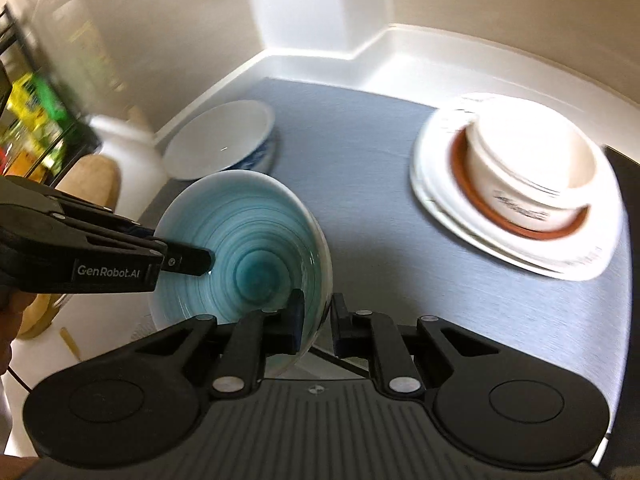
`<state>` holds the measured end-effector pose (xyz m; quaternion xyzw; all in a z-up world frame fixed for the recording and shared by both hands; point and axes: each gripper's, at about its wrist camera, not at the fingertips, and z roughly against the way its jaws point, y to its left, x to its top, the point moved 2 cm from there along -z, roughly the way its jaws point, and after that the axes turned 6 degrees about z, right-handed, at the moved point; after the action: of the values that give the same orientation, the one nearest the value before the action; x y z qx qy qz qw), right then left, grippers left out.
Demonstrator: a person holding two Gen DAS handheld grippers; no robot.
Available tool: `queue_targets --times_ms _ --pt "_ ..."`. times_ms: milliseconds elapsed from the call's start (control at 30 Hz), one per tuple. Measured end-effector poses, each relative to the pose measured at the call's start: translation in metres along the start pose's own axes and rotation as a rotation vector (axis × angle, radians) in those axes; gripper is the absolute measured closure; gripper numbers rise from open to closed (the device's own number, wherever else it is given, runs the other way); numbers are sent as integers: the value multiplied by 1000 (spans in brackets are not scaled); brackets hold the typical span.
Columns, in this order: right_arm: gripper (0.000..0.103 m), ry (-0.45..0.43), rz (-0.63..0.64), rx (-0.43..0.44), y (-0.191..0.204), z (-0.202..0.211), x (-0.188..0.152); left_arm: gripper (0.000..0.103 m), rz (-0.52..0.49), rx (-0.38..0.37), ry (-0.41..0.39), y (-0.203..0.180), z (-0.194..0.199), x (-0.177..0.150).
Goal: Organize plates and bowls
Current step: 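Lift the teal bowl with both grippers over the cream bowl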
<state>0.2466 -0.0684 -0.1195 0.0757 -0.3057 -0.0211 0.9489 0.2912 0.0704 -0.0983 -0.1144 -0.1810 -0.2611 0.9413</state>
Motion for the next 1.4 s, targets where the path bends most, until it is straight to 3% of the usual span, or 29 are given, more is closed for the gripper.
queue_targets --times_ms 533,933,1400 --pt "88 -129 -133 -152 -66 49 1 89 -100 -74 -103 -71 5 55" --pt "88 -196 -150 -247 -107 64 30 89 -143 -130 -150 -113 -4 109" --pt "88 -173 -220 -295 -167 40 64 89 -152 -128 -78 -142 -58 164"
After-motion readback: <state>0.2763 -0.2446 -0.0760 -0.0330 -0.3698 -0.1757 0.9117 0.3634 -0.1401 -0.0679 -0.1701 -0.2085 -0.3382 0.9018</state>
